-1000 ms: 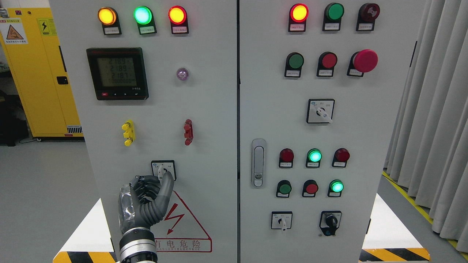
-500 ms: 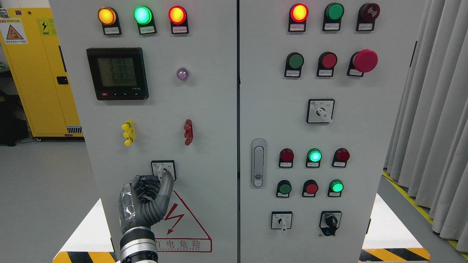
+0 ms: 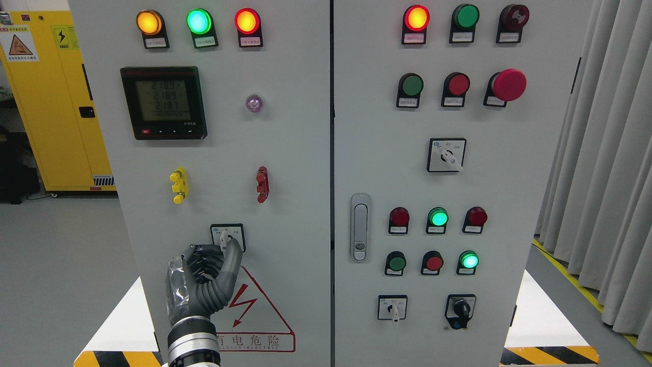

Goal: Turn on light switch 1

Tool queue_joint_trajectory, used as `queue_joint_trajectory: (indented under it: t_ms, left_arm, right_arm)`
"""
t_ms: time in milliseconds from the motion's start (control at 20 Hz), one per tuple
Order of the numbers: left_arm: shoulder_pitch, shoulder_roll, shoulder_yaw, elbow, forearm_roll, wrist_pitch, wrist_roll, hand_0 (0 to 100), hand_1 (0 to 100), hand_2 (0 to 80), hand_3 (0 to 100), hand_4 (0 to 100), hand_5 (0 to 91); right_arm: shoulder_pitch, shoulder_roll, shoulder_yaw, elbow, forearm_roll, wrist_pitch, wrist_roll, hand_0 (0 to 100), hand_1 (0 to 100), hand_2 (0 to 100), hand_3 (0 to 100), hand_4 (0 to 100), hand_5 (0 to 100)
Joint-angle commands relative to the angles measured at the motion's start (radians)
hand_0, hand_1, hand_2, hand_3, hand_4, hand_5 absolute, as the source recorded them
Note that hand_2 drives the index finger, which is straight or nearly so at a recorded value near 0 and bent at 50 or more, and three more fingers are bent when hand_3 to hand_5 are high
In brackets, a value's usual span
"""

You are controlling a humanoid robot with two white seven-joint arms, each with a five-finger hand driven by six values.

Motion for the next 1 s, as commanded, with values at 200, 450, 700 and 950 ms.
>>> queue_joint_trajectory:
  t_ms: [200,450,700,950]
  left_arm:
    - [-0.004,0.0,0.0,0.004,0.001,-0.005,-0.007,37,61,59.9,82,87,83.9]
    - [-0.004,0.0,0.0,0.004,0.003,-0.005,-0.008,41,60,60.0,82,87,84.1]
    - [-0.005,0.0,0.0,0.012,0.003,-0.005,-0.008,44,59,60.0,82,87,84.1]
    - [-0.005,0.0,0.0,0.013,0.003,-0.005,-0.008,46,58,60.3,82,87,84.2]
  right_arm:
    - [0.0,0.0,0.0,0.0,-0.029,0.001,0.001,0,50,4,0,0,0]
    - [0.0,0.0,0.0,0.0,-0.029,0.001,0.001,0,50,4,0,0,0]
    - [0.0,0.0,0.0,0.0,-0.029,0.001,0.001,0,50,4,0,0,0]
    - [0.0,0.0,0.0,0.0,-0.029,0.001,0.001,0,50,4,0,0,0]
